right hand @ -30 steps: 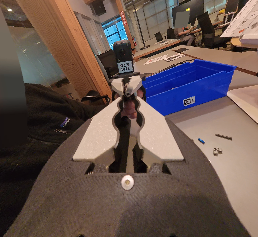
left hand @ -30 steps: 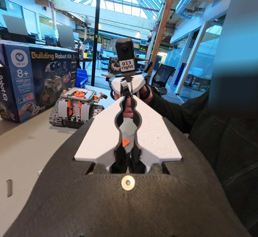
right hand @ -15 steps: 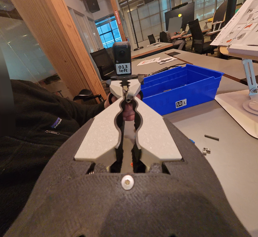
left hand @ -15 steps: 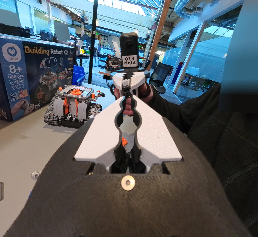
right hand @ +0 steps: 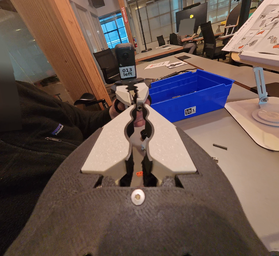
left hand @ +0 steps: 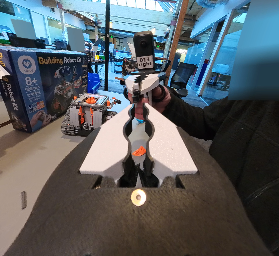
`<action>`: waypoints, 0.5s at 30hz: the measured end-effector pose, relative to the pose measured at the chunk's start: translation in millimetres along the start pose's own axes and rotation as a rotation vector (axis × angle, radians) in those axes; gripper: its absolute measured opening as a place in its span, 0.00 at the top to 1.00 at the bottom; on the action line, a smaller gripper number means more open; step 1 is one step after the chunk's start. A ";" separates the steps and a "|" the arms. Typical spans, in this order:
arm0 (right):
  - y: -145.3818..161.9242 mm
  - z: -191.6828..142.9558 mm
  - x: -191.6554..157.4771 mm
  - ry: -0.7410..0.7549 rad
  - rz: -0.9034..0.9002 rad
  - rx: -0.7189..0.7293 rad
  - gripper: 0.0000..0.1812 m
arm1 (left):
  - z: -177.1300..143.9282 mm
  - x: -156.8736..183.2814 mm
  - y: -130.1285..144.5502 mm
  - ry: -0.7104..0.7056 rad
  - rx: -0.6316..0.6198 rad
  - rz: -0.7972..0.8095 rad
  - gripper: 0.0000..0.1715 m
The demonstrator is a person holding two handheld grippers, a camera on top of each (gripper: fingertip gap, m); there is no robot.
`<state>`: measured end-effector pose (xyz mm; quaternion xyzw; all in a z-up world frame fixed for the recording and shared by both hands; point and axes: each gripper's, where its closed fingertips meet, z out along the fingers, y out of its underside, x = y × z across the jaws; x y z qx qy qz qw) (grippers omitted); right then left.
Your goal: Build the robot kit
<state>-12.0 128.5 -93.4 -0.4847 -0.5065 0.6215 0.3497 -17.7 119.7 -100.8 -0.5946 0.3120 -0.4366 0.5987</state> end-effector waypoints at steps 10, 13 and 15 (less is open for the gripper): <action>-1.6 -5.0 2.3 0.015 -0.005 -0.002 0.97 | -1.4 -4.3 1.5 -0.044 -0.027 0.045 0.93; -1.4 -6.9 3.0 0.023 -0.002 -0.005 0.97 | -3.6 -8.5 3.5 -0.076 -0.050 0.078 0.93; 3.1 -9.2 3.0 0.032 -0.001 -0.027 0.97 | -8.6 -7.7 5.3 -0.110 -0.075 0.112 0.92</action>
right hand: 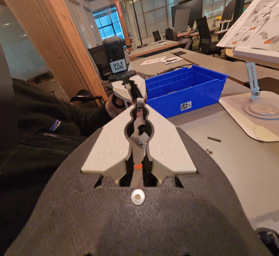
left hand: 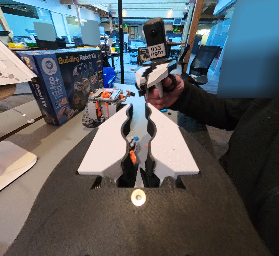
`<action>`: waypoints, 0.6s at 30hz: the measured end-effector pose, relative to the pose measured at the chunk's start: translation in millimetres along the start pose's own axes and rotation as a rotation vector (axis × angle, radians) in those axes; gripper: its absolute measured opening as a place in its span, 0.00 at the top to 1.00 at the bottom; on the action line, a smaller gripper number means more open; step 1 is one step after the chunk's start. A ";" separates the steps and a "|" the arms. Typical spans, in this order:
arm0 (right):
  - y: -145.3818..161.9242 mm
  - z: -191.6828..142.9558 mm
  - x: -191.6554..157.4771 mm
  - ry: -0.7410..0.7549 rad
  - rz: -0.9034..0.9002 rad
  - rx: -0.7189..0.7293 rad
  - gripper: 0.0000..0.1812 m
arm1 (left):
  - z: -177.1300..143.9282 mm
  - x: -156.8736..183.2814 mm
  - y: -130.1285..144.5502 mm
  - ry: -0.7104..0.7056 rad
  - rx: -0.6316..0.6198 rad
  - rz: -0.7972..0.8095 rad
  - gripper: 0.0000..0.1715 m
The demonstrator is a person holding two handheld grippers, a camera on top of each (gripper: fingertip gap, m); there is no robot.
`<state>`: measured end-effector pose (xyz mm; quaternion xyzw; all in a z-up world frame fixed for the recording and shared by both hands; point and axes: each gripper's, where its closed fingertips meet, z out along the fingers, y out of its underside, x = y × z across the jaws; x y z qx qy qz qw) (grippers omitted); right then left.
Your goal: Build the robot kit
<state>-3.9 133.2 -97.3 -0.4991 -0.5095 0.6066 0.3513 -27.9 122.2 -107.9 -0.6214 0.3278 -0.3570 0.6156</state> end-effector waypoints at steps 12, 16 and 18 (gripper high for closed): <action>76.9 -12.3 4.3 0.064 0.073 -0.243 0.97 | -22.2 -6.6 74.2 -0.157 -0.416 0.283 0.88; 106.7 -12.6 5.6 0.081 0.053 -0.383 0.97 | -25.9 -10.5 100.2 -0.186 -0.534 0.297 0.86; 123.1 -12.7 7.7 0.110 -0.006 -0.467 0.97 | -25.0 -17.0 105.7 -0.220 -0.567 0.320 0.86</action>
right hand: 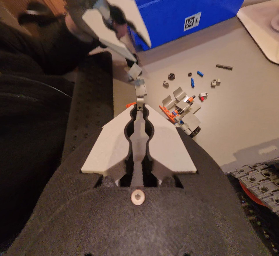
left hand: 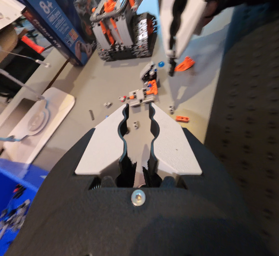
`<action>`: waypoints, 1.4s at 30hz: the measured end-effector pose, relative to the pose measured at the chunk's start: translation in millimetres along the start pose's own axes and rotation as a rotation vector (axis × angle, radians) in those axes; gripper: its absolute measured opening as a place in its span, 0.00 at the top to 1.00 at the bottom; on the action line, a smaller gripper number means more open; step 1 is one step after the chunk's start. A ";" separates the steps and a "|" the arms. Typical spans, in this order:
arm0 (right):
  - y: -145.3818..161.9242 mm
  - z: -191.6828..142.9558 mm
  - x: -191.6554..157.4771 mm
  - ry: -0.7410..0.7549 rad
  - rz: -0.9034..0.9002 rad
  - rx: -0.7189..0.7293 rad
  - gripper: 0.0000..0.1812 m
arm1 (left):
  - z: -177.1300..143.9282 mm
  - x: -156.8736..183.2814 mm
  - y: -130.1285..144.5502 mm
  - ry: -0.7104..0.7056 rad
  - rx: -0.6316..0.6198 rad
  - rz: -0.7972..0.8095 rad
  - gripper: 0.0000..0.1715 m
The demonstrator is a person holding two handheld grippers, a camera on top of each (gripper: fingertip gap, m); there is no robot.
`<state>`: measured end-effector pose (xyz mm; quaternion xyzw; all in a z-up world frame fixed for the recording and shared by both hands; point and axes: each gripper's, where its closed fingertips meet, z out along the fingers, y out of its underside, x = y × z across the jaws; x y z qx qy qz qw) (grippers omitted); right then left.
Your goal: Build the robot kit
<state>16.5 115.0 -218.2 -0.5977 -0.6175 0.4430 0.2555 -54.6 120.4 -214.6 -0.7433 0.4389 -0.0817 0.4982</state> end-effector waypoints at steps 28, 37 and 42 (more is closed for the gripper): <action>7.3 -4.1 1.9 0.050 -0.108 0.028 0.97 | 75.9 -78.2 87.6 0.085 -0.825 0.109 0.85; 5.3 -5.6 2.5 0.034 -0.092 0.049 0.97 | 74.8 -77.0 94.9 0.166 -0.845 0.050 0.91; 1.5 -9.5 3.5 0.035 -0.080 0.077 0.97 | 73.2 -72.4 95.5 0.207 -0.848 0.042 0.95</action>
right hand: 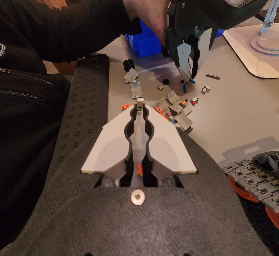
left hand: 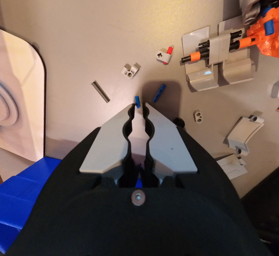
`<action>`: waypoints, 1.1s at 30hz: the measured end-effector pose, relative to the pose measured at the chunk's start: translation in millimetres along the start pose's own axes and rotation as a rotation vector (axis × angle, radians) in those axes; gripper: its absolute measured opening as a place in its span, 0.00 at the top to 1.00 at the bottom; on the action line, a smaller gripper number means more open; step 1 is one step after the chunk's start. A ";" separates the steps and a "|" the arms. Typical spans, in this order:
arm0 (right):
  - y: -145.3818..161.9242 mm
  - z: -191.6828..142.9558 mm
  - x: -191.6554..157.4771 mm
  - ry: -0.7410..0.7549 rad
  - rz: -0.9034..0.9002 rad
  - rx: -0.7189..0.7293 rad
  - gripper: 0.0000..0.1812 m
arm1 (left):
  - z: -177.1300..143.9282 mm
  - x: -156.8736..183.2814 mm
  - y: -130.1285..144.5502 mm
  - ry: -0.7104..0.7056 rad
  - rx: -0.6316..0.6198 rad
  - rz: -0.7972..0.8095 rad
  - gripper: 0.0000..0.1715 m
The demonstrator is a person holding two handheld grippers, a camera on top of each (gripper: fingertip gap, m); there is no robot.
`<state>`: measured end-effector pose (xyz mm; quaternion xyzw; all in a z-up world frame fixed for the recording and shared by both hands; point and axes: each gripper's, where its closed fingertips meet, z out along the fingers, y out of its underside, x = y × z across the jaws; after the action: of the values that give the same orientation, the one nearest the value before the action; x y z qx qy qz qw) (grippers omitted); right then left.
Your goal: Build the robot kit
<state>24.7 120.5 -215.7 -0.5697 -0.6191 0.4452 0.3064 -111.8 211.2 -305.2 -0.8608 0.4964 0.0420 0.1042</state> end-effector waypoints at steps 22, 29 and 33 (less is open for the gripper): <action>-8.1 -8.7 4.6 0.013 0.025 0.056 0.97 | -5.1 -0.6 6.0 0.056 -0.018 0.005 0.93; -6.2 -8.4 5.6 0.014 0.023 0.049 0.97 | 1.0 -2.7 3.6 0.043 -0.046 -0.003 0.99; -5.6 -9.0 7.0 0.018 0.026 0.049 0.97 | 1.0 -2.7 3.9 0.030 -0.049 0.000 0.99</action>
<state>29.1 129.5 -207.8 -0.5739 -0.5980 0.4590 0.3199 -116.5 211.9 -306.2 -0.8637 0.4967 0.0412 0.0753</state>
